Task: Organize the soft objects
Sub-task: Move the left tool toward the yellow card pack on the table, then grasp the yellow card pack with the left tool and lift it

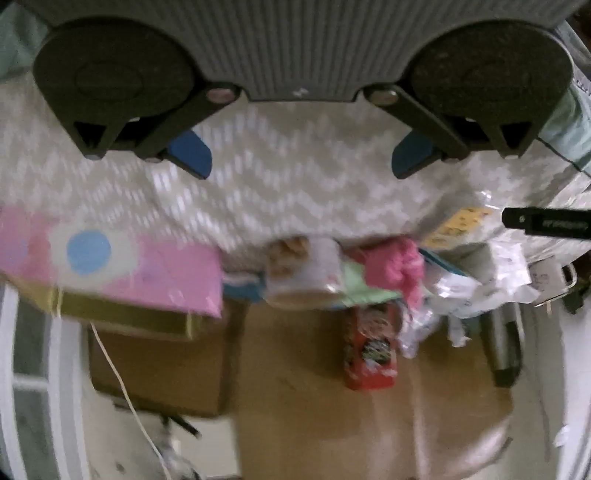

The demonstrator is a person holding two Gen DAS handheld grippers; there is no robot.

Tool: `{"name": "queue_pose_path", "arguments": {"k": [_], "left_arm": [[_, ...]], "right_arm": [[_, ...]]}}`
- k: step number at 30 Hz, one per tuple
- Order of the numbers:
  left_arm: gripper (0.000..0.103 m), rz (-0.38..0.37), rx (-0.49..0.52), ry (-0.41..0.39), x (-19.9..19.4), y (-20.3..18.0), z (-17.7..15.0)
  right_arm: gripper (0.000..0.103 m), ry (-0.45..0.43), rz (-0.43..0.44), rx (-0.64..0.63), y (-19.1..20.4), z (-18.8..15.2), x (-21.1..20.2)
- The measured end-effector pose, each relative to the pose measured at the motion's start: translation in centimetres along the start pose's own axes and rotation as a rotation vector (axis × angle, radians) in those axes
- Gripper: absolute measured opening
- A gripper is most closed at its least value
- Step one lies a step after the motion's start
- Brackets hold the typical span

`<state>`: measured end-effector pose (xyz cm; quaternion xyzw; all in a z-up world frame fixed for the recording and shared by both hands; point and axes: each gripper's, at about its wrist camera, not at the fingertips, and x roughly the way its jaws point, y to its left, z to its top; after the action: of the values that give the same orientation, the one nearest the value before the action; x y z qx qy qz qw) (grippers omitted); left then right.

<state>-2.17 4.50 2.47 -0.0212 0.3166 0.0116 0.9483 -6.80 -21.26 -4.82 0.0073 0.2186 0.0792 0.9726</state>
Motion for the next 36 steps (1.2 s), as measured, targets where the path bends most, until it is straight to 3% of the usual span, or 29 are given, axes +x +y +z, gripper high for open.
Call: {"name": "queue_pose_path", "arguments": {"k": [2, 7, 10, 14, 15, 18, 21, 24, 27, 32, 36], "left_arm": [[0.103, 0.025, -0.017, -0.006, 0.1, 1.2, 0.3], [0.103, 0.076, -0.068, -0.015, 0.6, 4.1, -0.1], [0.100, 0.073, -0.094, -0.026, 0.4, 5.7, -0.6], [0.096, 0.082, -0.114, -0.052, -0.2, 7.1, -1.3], [0.096, 0.077, -0.118, -0.056, -0.4, 7.3, -1.4], [0.096, 0.051, -0.134, -0.069, -0.8, 8.2, -1.5], [0.096, 0.027, -0.136, -0.088, -1.4, 8.6, -1.6], [0.095, -0.011, -0.148, -0.084, -1.5, 9.0, -1.6], [0.094, -0.047, -0.168, -0.076, -1.4, 9.3, -1.4], [0.090, -0.105, -0.137, -0.057, -1.1, 8.5, -1.4], [0.085, -0.238, -0.115, -0.009, -0.6, 6.7, -1.2]], "right_arm": [[0.100, -0.017, 0.027, -0.017, 0.5, 0.6, -0.1], [0.070, 0.003, 0.143, -0.065, 2.7, 2.2, 1.0], [0.059, 0.032, 0.229, -0.094, 4.8, 3.0, 2.1], [0.059, 0.071, 0.297, -0.117, 7.4, 3.6, 3.4], [0.062, 0.084, 0.302, -0.107, 7.9, 3.7, 3.9], [0.087, 0.097, 0.293, -0.078, 9.3, 4.2, 5.2], [0.091, 0.108, 0.271, -0.074, 10.4, 4.2, 6.5], [0.091, 0.153, 0.268, -0.079, 11.3, 4.4, 8.1], [0.071, 0.166, 0.260, -0.123, 11.8, 4.1, 8.7], [0.066, 0.178, 0.312, -0.161, 9.2, 3.6, 6.8], [0.066, 0.160, 0.343, -0.211, 6.5, 2.1, 4.0]]}}
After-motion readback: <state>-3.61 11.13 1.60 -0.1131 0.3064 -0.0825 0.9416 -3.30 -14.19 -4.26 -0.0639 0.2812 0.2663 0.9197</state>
